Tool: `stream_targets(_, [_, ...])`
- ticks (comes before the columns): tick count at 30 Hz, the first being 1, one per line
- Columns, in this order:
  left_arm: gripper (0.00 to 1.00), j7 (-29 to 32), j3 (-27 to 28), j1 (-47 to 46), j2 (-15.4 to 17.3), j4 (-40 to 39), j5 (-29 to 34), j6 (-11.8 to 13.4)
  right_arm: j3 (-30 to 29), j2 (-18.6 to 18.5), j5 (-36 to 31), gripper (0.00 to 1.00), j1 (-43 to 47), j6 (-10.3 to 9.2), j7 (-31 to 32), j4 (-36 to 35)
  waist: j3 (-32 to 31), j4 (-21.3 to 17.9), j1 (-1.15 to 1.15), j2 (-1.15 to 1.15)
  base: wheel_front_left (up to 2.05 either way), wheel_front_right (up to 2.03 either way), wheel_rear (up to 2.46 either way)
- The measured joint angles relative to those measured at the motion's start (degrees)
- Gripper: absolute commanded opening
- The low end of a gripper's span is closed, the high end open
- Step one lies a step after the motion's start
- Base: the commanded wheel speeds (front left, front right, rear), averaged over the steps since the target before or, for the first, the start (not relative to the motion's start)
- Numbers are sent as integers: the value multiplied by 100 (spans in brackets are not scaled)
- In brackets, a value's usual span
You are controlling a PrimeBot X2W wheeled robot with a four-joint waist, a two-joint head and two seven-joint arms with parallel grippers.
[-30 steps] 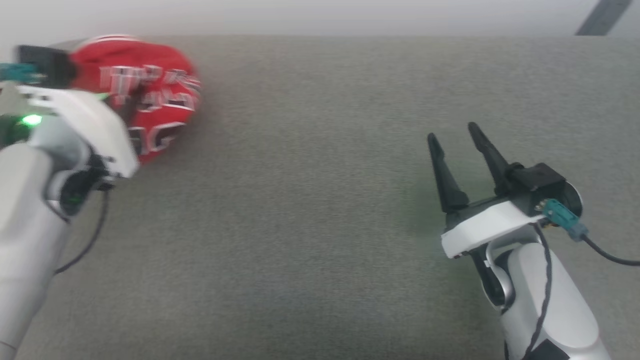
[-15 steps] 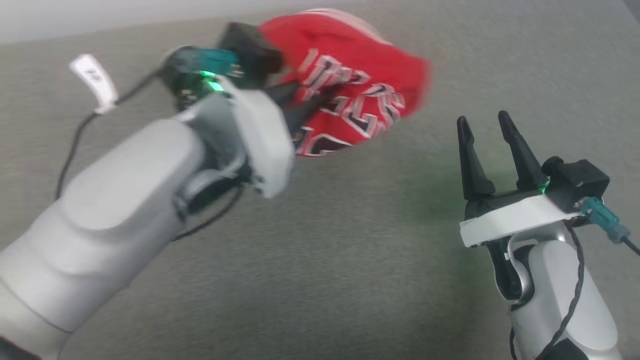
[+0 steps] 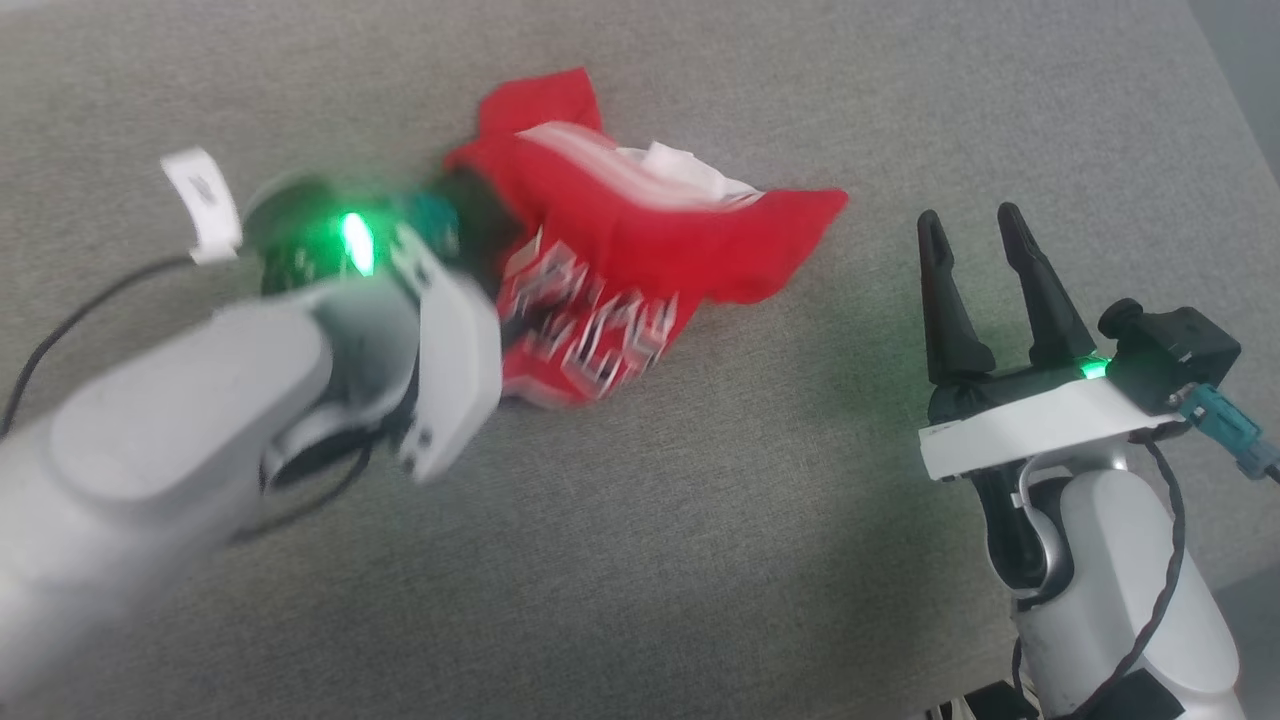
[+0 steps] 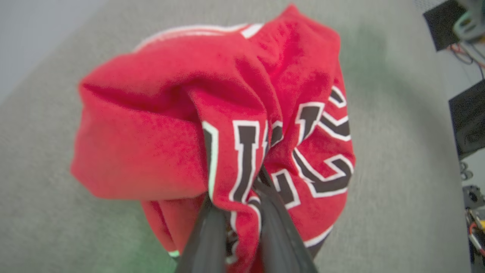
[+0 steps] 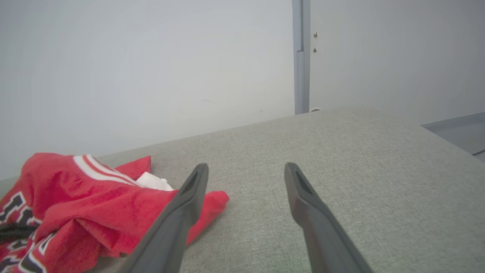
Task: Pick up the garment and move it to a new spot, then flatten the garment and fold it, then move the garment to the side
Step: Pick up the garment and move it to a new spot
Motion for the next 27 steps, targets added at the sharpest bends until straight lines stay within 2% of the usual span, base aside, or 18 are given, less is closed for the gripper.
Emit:
stream_targets(6, [0,856,65,193,238,-179,67,-7,102,-1,133,100,-110,0,0,-70,204,-94,0,0,0,0,0])
stream_targets(13, [0,1298,204,118,302,-244,68,-44,221,0,245,100,-191,0,0,-131,503,-232,0,0,0,0,0])
stream_targets(18, [1,1381,231,88,294,-196,32,-53,252,4,230,100,-191,0,0,-114,546,-271,0,0,0,0,0])
stream_targets(19, [18,1344,221,88,271,-171,21,-53,234,2,186,100,-185,0,0,-108,523,-248,0,0,0,0,0])
stream_targets(20, [46,1262,199,94,252,-143,22,-53,223,0,148,100,-184,0,0,-94,489,-217,0,0,0,0,0])
stream_targets(21, [95,1173,177,115,220,-112,32,-53,211,4,94,100,-177,0,0,-75,441,-183,0,0,0,0,0])
stream_targets(22, [100,1076,154,146,192,-88,36,-49,194,5,38,100,-159,0,0,-57,387,-142,0,0,0,0,0])
stream_targets(27, [100,391,19,319,66,41,-29,-41,74,5,-334,100,-61,0,0,55,53,168,0,0,0,0,0])
